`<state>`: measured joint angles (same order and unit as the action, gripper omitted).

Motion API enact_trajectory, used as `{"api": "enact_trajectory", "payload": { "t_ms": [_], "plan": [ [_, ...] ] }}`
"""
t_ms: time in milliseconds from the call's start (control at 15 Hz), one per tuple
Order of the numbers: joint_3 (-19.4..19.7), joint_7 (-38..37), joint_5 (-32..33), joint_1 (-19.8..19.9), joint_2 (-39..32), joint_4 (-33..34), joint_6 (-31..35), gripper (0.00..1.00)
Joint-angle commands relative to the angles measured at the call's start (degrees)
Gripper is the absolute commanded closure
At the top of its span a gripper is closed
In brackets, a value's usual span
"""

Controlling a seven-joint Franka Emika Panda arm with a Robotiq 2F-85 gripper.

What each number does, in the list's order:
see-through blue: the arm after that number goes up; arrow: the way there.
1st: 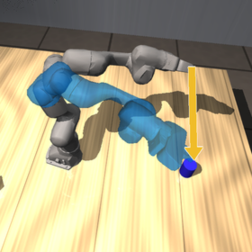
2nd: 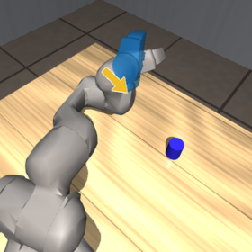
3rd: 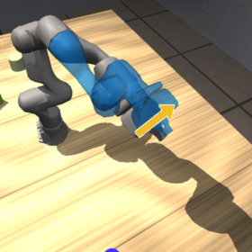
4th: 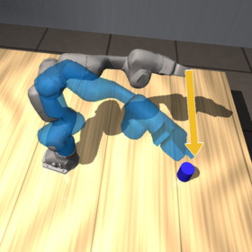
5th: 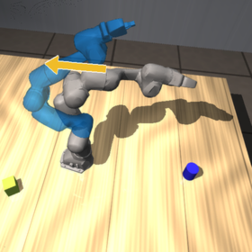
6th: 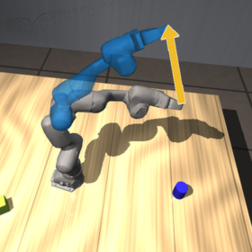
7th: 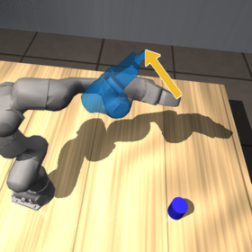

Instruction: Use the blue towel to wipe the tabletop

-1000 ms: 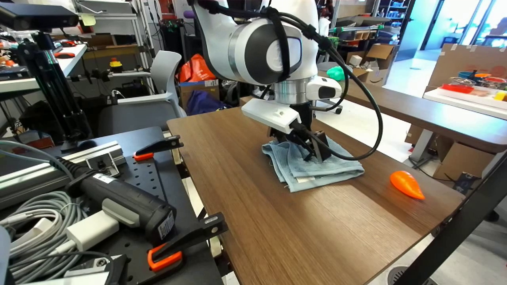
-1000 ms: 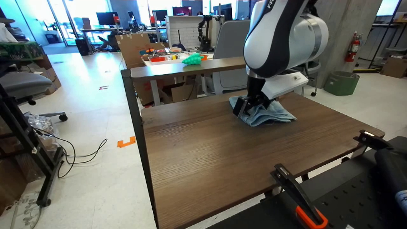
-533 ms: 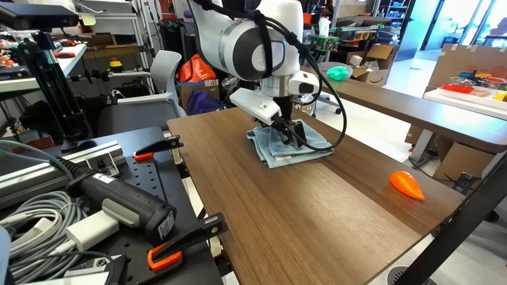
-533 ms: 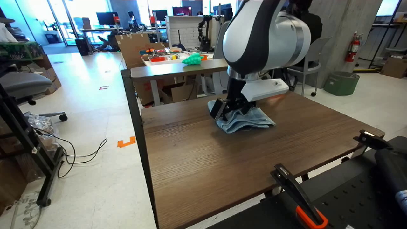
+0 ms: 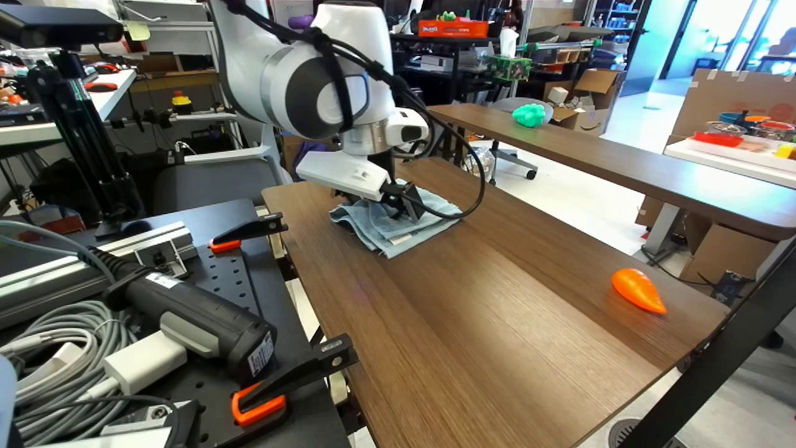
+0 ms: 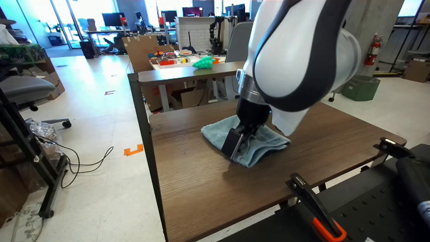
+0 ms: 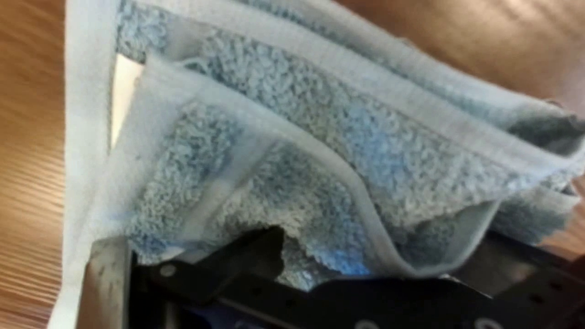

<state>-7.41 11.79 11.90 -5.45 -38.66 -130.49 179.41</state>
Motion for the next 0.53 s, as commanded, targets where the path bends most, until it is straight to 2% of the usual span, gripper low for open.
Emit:
{"api": "enact_trajectory", "payload": {
  "t_ms": [0,133,333,467],
  "plan": [
    [5.2,0.3,3.71,-11.17,-0.08,-7.44,8.76,0.0],
    [7.42,-0.69,1.82,-18.77,-0.22,-8.97,12.51,0.0],
    [3.81,-1.45,0.26,-20.82,0.27,-8.49,12.03,0.0],
    [5.08,-1.43,-0.56,-22.78,-1.46,-6.72,14.84,0.0]
  ]
}}
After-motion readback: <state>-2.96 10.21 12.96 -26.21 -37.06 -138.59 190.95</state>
